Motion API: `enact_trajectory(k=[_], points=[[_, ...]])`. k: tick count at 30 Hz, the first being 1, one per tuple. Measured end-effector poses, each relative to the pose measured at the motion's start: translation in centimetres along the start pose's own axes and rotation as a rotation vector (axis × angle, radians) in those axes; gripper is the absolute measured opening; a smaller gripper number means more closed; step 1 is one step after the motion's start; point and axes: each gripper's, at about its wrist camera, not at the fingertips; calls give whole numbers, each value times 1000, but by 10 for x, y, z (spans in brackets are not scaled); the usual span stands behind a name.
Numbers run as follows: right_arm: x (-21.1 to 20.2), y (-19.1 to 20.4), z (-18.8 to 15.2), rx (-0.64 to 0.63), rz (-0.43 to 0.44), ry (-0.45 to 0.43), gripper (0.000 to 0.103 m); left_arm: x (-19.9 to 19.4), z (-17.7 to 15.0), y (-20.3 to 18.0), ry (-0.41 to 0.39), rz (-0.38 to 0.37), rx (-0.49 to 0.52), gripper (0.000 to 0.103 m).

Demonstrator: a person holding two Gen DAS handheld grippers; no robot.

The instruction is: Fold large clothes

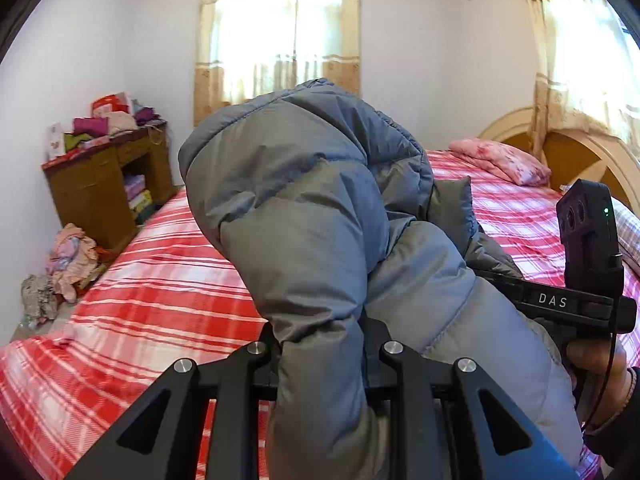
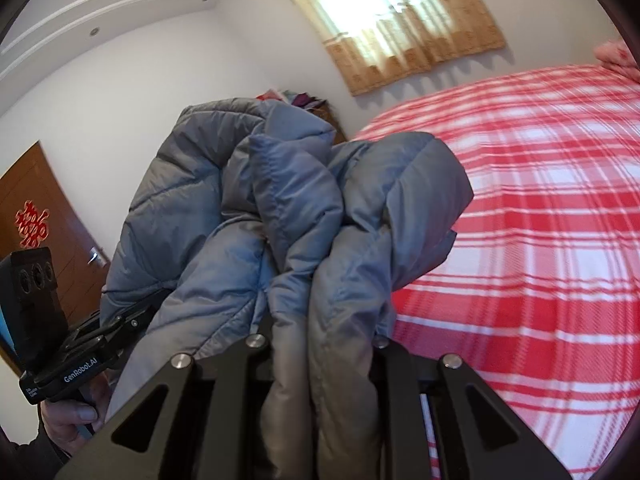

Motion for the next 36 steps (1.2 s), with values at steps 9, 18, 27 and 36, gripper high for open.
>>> enact_trajectory(k=[9,18,27,36], points=[[42,41,8,-93,47,52,21,-23,-15,45,-15,81,-76,23],[83,53,10,-139,63,108,21,-34,-37,80,-11,116,-148,23],[114,60,7,-165,44,162,21,-28,-55,100,20,129,-187,23],[144,51,-12,-159,17,235,21,-16,-80,118,69,146,-225,31]])
Point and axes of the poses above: each gripper's, at about its wrist camera, not at the fingertips, and x roughly the way its jaws point, y to its left, z to its top, and after that the axes turned 14 degrees about -z, right-handed
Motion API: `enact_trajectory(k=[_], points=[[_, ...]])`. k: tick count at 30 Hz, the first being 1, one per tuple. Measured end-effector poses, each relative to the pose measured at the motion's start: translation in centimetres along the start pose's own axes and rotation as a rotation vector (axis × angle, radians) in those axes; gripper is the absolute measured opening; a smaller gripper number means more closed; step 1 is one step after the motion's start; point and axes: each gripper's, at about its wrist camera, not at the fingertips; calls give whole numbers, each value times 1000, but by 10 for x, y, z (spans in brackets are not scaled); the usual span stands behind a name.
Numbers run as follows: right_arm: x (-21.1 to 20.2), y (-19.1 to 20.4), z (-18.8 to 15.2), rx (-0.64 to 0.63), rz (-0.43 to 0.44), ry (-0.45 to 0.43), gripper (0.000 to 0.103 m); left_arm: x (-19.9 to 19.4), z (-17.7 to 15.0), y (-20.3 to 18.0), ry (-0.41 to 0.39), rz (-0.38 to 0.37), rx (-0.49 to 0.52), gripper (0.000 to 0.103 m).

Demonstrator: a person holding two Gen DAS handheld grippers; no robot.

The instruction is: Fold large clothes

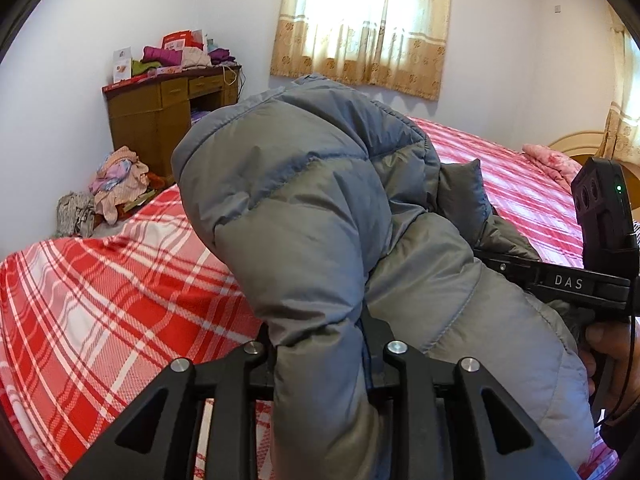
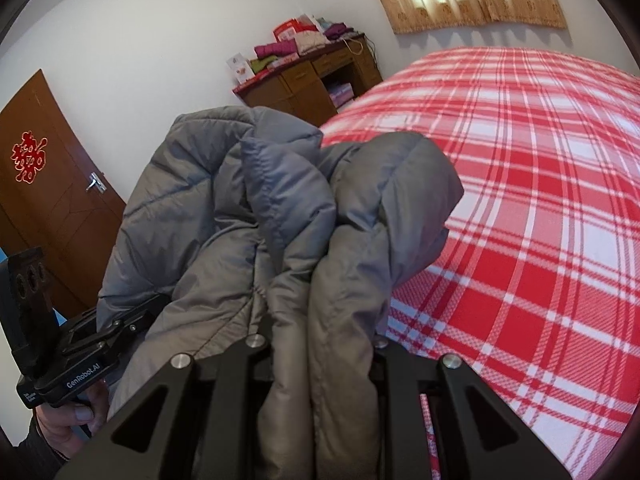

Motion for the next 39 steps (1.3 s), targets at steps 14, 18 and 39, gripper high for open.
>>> enact_trajectory(k=[14,18,39], points=[[17,4,-11,-29,-77,31,35,10,-20,23,9,83,-53,85],[20,1,-13,-16,-86,40,41,12,-22,28,8,81,-82,88],[-129,35,-8,-29,-293,-205,83,-113,-1,-40,-220,204,27,89]])
Point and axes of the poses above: each gripper's, at about its wrist camera, not at the fingertips, and x roughly the way its jaws point, y to its left, z to its top, and after that the axes turned 14 degrees about -z, right-handed
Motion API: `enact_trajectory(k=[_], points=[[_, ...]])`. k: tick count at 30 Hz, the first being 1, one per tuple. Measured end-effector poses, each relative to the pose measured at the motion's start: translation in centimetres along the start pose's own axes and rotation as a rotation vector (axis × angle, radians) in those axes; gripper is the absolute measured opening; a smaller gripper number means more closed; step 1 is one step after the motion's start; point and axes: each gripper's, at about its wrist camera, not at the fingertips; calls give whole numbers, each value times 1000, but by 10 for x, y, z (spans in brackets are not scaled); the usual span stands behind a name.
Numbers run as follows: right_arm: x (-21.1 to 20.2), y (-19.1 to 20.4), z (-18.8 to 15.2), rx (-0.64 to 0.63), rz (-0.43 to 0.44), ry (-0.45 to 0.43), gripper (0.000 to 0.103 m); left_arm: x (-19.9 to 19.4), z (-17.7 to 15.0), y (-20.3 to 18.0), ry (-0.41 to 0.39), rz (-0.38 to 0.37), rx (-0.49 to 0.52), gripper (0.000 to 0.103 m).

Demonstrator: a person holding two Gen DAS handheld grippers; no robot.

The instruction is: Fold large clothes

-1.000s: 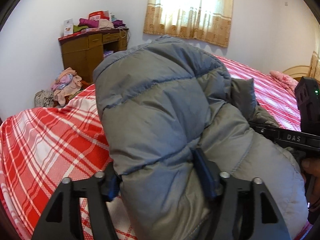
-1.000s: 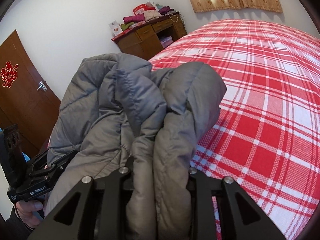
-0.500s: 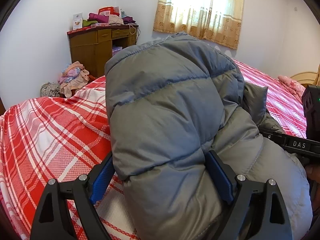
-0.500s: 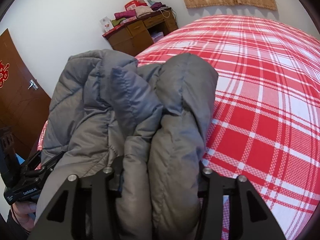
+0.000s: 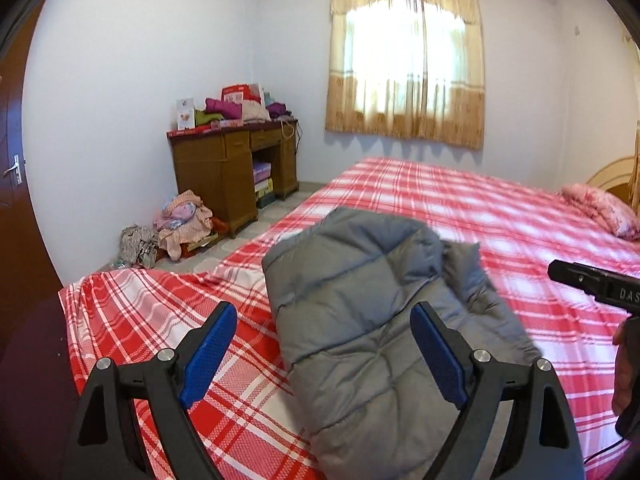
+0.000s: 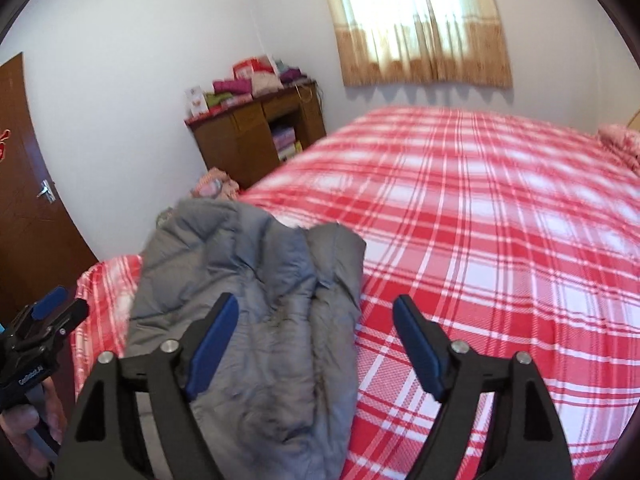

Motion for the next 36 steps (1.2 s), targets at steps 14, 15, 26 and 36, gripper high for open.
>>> enact_trajectory(k=[14,15,26,36], points=[[-34,1,-4,-7,7,-57,83,-23,10,-7,-62,-9,10,89],[-34,1,-4,-10,8,-57,83,-23,10,-6,-63,-8,10,89],[-36,4,-7,-22,20,-61,85,-21,10,-3,-57,-5,7,89],[-42,7,-5,-30,28,-76,85,-18,9,-2,-51,-6,6,89]])
Point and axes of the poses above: each gripper's, at about its wrist camera, not at the fingertips, and x roughly the way its jaws point, y to its left, z to its top, and after that the axes turned 14 degrees about -z, right-handed
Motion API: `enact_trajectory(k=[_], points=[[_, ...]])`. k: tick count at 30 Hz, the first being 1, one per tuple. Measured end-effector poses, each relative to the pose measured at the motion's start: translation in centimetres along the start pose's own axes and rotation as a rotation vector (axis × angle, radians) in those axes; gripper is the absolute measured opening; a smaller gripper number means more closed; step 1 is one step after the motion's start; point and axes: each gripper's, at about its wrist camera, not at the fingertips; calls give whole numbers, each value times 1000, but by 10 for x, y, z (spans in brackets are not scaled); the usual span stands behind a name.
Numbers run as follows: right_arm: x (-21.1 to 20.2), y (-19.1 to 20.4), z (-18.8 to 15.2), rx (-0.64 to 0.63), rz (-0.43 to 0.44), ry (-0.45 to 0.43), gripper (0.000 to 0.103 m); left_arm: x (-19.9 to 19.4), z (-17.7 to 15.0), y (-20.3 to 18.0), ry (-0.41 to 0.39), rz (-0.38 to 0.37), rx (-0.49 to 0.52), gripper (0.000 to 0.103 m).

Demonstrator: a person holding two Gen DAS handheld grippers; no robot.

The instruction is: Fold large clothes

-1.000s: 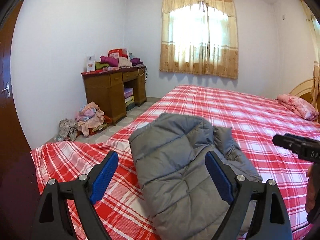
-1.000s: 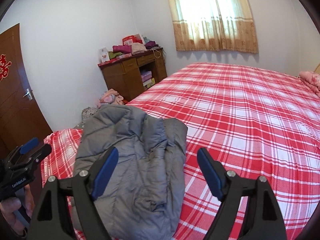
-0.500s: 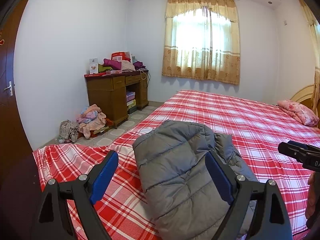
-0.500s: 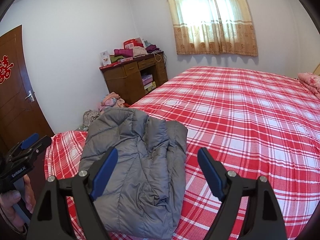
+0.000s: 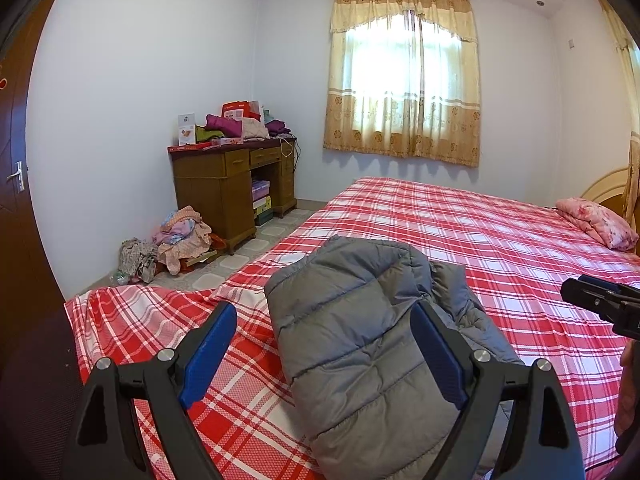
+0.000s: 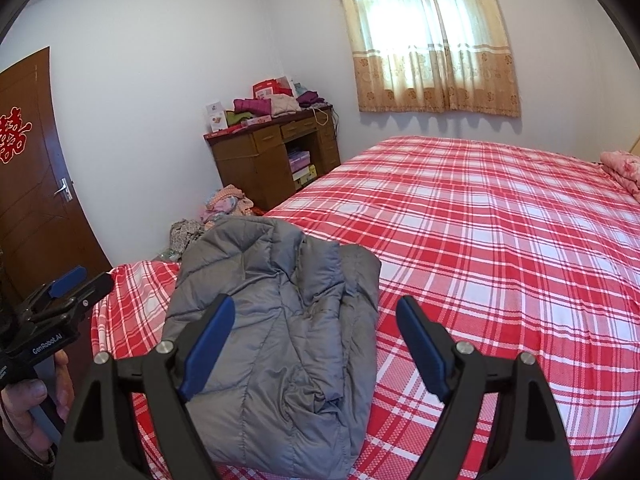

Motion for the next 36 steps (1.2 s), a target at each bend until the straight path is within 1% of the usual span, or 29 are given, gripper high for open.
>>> enact_trajectory(k=[11,19,22,24,27,36], points=[[-5,5,5,-22,7,-25,87,2,0,1,12,6,-1,89],[-5,7,3,-29,8,-26,87,3,0,3,10,11,-3,89],[-5,7,3,-29,8,-26,87,4,1,4,16,-2,-7,89],[-5,7,3,-30,8,-26,87,3,1,5,7,16,-10,89],[-5,8,3,-30,7,-27,87,2,1,6,4,7,-19,89],[-5,9,1,-36,10,-22,87,4,0,3,6,21,-2,89]])
Point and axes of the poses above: each gripper's, at about its wrist camera, not at the fingertips, and x roughly the way its jaws point, y to its left, z to its top, and after that the axes turned 14 degrees about -z, right-handed
